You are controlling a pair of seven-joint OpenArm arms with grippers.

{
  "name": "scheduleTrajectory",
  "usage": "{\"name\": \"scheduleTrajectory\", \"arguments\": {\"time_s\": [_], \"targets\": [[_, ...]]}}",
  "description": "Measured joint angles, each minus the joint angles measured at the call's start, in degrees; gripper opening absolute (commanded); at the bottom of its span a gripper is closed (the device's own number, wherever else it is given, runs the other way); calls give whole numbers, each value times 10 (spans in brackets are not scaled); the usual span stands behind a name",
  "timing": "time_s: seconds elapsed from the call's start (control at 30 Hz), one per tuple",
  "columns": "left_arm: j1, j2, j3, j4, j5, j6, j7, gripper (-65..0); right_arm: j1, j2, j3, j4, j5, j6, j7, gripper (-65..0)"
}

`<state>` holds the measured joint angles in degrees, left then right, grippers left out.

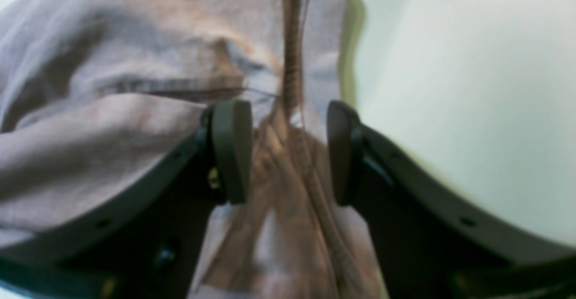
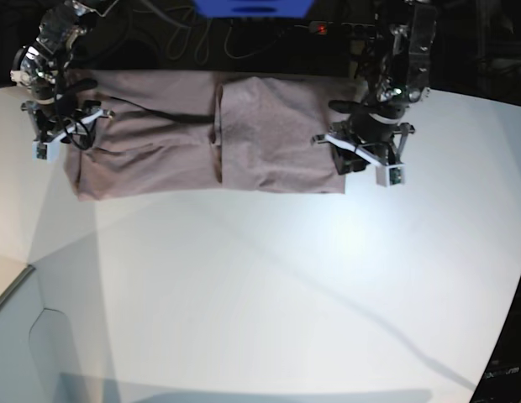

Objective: Layout the t-shirt on the table in an organized manner, then fold the t-shirt properly

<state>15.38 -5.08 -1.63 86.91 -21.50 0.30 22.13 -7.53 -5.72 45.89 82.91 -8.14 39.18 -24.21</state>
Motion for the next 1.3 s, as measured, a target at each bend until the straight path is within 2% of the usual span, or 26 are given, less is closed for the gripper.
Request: {"name": "scheduleTrajectory", "arguments": {"time_s": [0.2,0.23,0.4,0.5,0.63,0.77,1.3], "targets": [[33,-2,0,54,-1,2,4,-499,-1,0,0,0,0,0,0,-375],[38,-2,-1,64,0,2,4,-483,-1,0,0,0,0,0,0,-375],[48,-3,-2,95,0,4,-1,-296,-1,0,2,1,0,0,0,-373],[56,-5,-2,95,0,3,2,-242,-3,0,2,9,0,0,0,-338],[63,-20,-5,95,-1,3,3,-237,-11,-7,3,39,3,0,2,-282],[67,-20,-4,95,0,3,0,-237,-11,-18,-1,44,4,0,0,-280],[78,-20,-4,95,0,4,-1,-237,-11,-16,5,71,4,0,0,-278]]}}
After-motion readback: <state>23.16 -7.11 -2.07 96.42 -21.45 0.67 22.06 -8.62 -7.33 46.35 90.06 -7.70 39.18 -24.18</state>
